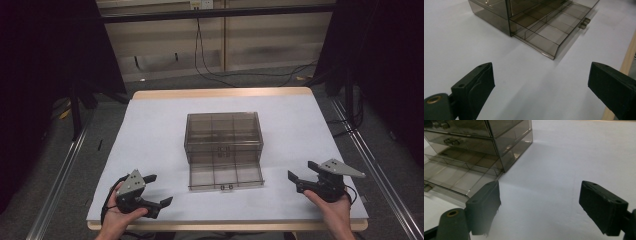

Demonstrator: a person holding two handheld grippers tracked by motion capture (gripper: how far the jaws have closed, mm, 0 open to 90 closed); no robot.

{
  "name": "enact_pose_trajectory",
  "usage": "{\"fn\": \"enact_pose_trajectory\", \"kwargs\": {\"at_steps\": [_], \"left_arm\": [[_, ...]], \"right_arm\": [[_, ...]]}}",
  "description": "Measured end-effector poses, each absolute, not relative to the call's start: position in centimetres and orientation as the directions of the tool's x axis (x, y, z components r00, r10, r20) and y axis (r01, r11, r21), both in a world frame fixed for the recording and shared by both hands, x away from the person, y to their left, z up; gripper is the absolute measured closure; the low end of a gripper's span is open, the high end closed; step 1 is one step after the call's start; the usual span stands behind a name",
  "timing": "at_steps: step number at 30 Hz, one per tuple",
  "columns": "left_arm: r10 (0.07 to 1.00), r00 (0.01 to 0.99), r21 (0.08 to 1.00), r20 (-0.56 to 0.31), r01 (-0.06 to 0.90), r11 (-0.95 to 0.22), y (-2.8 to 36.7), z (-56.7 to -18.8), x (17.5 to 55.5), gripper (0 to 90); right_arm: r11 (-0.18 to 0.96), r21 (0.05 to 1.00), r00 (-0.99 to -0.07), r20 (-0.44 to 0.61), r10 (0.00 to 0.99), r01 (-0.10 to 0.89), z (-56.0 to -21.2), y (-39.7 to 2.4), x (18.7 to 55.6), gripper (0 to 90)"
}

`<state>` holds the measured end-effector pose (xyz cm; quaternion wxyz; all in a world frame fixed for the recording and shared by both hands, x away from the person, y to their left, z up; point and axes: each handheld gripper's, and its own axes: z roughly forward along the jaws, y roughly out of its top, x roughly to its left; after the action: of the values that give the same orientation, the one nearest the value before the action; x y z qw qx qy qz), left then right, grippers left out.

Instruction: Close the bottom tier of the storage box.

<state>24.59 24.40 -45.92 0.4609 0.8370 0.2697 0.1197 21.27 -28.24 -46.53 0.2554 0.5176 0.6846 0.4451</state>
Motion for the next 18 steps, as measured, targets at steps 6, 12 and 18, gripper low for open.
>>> {"fn": "enact_pose_trajectory", "kwargs": {"at_steps": [6, 12, 18], "left_arm": [[0.563, 0.825, 0.844, -0.042, 0.331, -0.422, 24.3, -45.8, 24.5, 5.9], [0.562, 0.826, 0.84, -0.037, 0.33, -0.43, 24.0, -45.7, 24.1, 6.0], [0.536, 0.844, 0.829, -0.003, 0.302, -0.471, 22.9, -45.6, 23.0, 13.7]], "right_arm": [[0.07, 0.872, -0.341, 0.114, 0.933, 0.484, -46.4, -28.0, 20.7, 17.7], [0.054, 0.878, -0.361, 0.138, 0.922, 0.475, -46.1, -27.8, 20.2, 20.0], [0.079, 0.864, -0.405, 0.151, 0.902, 0.498, -46.3, -27.1, 20.4, 18.4]]}}
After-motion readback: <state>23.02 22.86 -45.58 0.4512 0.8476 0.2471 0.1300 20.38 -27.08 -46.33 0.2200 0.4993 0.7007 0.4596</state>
